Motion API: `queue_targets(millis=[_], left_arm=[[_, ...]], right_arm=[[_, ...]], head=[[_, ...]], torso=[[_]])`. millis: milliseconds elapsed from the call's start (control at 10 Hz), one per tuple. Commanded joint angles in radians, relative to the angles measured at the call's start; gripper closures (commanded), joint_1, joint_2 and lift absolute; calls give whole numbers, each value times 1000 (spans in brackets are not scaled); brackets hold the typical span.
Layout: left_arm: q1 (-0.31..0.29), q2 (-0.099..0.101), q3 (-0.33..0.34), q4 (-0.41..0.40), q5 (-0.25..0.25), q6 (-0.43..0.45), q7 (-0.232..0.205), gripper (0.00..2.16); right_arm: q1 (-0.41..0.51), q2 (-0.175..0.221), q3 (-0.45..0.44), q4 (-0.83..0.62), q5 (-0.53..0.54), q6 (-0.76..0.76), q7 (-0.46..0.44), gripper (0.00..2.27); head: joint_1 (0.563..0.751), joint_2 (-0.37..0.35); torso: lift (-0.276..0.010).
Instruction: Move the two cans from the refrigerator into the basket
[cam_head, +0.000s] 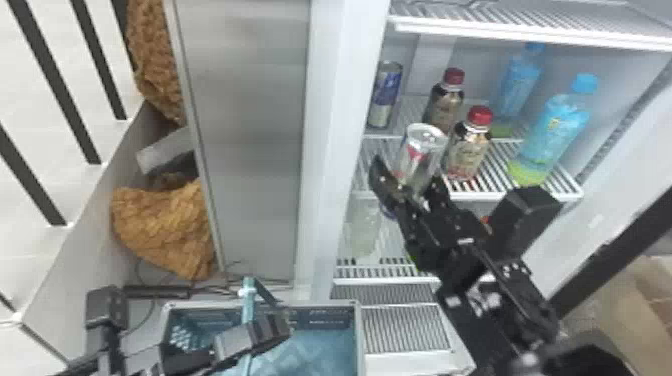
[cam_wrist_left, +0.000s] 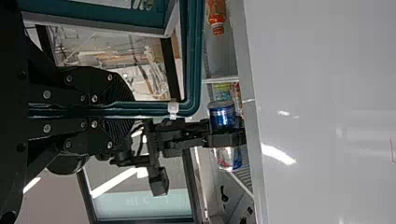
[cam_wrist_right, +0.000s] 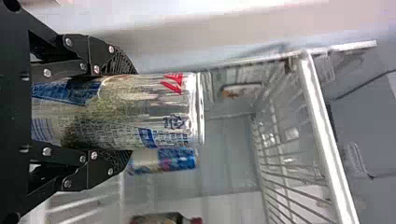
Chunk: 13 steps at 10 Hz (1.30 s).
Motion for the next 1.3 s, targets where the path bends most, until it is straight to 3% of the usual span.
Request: queue_targets(millis=[0, 400, 1200], left_arm=[[2, -1, 2, 0, 2, -2, 0, 1191], [0, -6, 4, 0, 4, -2, 0, 1191], [5, -9, 8, 0, 4, -5, 0, 1191]], right_arm=[[64, -12, 0, -71, -22, 61, 17, 1164], [128, -21, 0, -120, -50, 215, 109, 1164], [165, -38, -18, -135, -54, 453, 399, 1159]], head=[[695, -139], [695, -96], [695, -10]], torso=[[-31], [-31], [-31]])
